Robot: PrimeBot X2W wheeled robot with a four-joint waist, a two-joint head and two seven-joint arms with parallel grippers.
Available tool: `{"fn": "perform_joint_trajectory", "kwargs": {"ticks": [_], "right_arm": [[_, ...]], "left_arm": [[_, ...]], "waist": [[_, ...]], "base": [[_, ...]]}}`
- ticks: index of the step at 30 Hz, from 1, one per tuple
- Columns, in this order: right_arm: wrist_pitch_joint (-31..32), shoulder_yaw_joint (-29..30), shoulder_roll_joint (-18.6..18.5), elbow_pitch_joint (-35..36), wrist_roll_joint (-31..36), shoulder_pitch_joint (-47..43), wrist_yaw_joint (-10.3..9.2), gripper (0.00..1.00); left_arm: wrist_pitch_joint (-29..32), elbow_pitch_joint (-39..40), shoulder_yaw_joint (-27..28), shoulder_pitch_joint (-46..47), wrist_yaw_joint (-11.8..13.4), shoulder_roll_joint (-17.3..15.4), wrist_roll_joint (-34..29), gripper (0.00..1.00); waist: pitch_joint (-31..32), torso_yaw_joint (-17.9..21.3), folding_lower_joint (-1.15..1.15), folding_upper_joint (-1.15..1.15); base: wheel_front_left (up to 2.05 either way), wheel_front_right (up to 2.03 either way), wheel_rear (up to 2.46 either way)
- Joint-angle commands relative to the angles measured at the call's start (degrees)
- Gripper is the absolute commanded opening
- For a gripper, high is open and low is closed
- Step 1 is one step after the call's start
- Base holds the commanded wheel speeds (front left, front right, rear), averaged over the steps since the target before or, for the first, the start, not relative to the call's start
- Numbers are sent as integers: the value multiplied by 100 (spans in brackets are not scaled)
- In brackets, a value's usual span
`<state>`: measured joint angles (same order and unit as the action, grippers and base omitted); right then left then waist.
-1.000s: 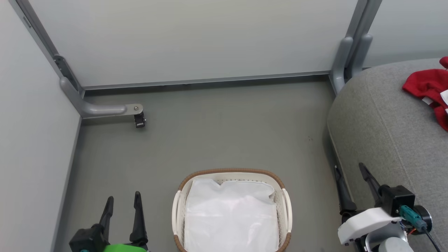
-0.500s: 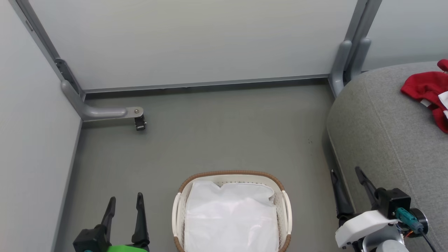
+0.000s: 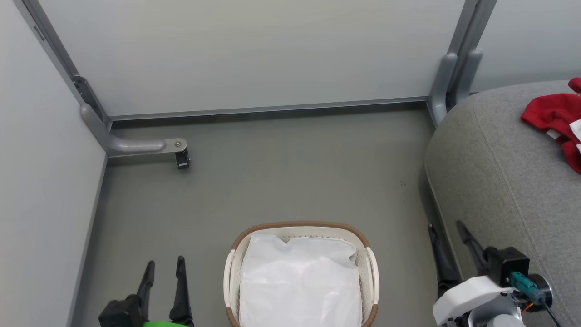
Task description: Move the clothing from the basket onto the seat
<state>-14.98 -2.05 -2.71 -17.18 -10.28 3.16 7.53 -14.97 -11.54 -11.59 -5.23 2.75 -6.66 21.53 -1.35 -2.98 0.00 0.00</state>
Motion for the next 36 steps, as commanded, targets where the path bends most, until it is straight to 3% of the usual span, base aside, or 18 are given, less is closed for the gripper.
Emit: {"fn": "perform_joint_trajectory", "kwargs": {"ticks": [1, 36], "right_arm": [[2, -3, 9, -35, 0, -27, 0, 0], [859, 338, 3, 69, -3254, 102, -2, 0]], "left_arm": [[5, -43, -5, -7, 0, 11, 0, 0], [835, -171, 681, 477, -410, 136, 2844, 0]], "waist": [[0, 0, 0, 0], [31, 79, 0, 0]], "base": [[0, 0, 0], [0, 0, 0]]}}
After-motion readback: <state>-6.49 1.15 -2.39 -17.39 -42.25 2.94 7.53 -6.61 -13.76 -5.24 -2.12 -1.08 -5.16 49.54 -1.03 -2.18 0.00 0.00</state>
